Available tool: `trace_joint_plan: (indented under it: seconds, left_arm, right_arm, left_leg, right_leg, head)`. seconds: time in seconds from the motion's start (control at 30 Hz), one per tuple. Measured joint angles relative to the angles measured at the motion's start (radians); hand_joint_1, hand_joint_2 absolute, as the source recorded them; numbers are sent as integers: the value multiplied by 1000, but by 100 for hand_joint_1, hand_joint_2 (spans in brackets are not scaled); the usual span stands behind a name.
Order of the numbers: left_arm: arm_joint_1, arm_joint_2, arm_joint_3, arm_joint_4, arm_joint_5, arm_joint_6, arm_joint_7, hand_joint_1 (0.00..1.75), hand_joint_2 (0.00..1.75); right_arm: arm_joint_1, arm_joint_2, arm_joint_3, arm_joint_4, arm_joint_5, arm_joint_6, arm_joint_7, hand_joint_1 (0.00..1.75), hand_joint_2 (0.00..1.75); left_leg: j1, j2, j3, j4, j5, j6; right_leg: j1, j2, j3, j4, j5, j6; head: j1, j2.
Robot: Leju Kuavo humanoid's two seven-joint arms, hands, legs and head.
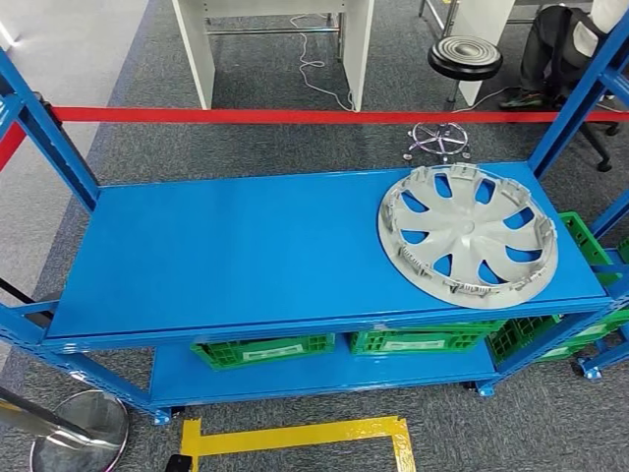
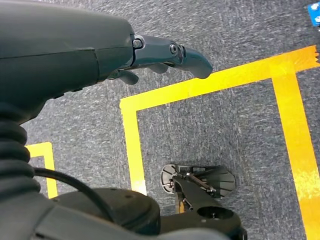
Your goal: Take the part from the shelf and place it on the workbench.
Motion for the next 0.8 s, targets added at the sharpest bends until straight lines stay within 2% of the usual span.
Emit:
trace_joint_plan:
  seconds: [0.03,0.07,0.13,0.17,0.2,0.3,0.37,0.43,0.47,0.5,0.53,0.6,0.63,0.67,0.7,0.8]
  left_arm:
    - [0,4,-12,-7,17,-8,4,0,175]
    - [-1,7,-26,-15,35,-15,8,0,175]
    - [-2,15,-53,-32,70,-29,17,0,87]
    - [-3,19,-68,-39,88,-36,21,0,44]
    - [-2,24,-82,-45,105,-43,26,0,0]
    - [4,38,-129,-60,161,-66,40,0,0]
    - [15,47,-160,-64,197,-80,49,0,0]
    - [31,54,-189,-64,232,-95,58,0,0]
    - [41,57,-204,-64,249,-102,63,0,0]
    - [53,59,-218,-64,266,-109,68,0,0]
    - [66,62,-233,-63,283,-117,72,0,0]
    - [91,69,-262,-62,316,-130,80,0,0]
    - [100,73,-276,-61,332,-137,85,0,0]
    - [108,77,-291,-60,349,-143,88,0,0]
    - [115,81,-305,-60,365,-149,93,0,0]
    - [132,90,-344,-60,409,-167,103,0,0]
  right_arm:
    - [10,-3,14,0,-21,3,3,0,175]
    - [19,-7,29,0,-43,7,5,0,175]
    - [32,-12,60,0,-85,13,10,0,175]
    - [38,-13,76,0,-106,16,12,0,175]
    - [43,-15,92,0,-127,20,15,0,131]
    - [59,-24,144,-2,-194,29,23,0,0]
    - [61,-29,180,-9,-238,34,27,0,0]
    - [61,-36,214,-22,-280,41,32,0,0]
    - [60,-39,231,-30,-300,45,34,0,0]
    - [58,-42,248,-39,-321,47,37,0,0]
    - [56,-44,265,-51,-342,49,39,0,0]
    - [50,-48,298,-75,-381,55,43,0,0]
    - [47,-50,314,-86,-401,58,45,0,0]
    - [44,-52,331,-97,-421,62,47,0,0]
    - [42,-55,347,-105,-440,64,50,0,0]
    - [42,-63,390,-122,-493,71,56,0,0]
  left_leg:
    - [0,-1,1,1,-1,-1]
    - [1,-2,2,2,-3,-4]
    - [-1,-4,3,8,-9,-13]
    - [-3,-4,2,10,-11,-18]
    - [-4,-4,2,11,-12,-23]
    - [-2,-4,0,21,-21,-37]
    - [1,-4,-28,93,-70,-47]
    - [3,-3,-84,227,-140,-54]
    - [3,-3,-106,280,-159,-55]
    - [3,-3,-115,303,-159,-54]
    - [3,-3,-105,284,-139,-52]
    - [2,-3,-42,151,-68,-42]
    - [0,-3,-10,83,-44,-36]
    - [-2,-3,10,36,-30,-32]
    - [-4,-3,18,16,-29,-29]
    - [-5,-4,21,8,-28,-21]
  right_leg:
    - [-2,0,13,-33,29,1]
    - [-4,-1,43,-99,68,2]
    - [-6,1,107,-233,121,-2]
    - [-6,3,125,-268,129,-7]
    - [-4,5,131,-278,127,-14]
    - [-4,4,134,-282,132,-34]
    - [-6,1,135,-285,134,-46]
    - [-5,-2,134,-284,133,-51]
    - [-4,-3,135,-284,133,-52]
    - [-3,-3,135,-284,132,-52]
    - [-3,-2,137,-284,132,-52]
    - [-2,-1,141,-284,130,-50]
    - [0,-2,142,-283,128,-46]
    - [1,-2,142,-282,127,-42]
    - [2,-3,141,-282,127,-37]
    - [0,-4,141,-285,126,-22]
  head:
    - [0,0]
    - [0,0]
    - [0,0]
    - [-1,0]
    - [-2,0]
    - [-3,0]
    - [-7,0]
    - [-10,0]
    - [-10,0]
    - [-10,0]
    - [-10,0]
    - [-10,0]
    - [-10,0]
    - [-9,0]
    - [-9,0]
    - [-9,0]
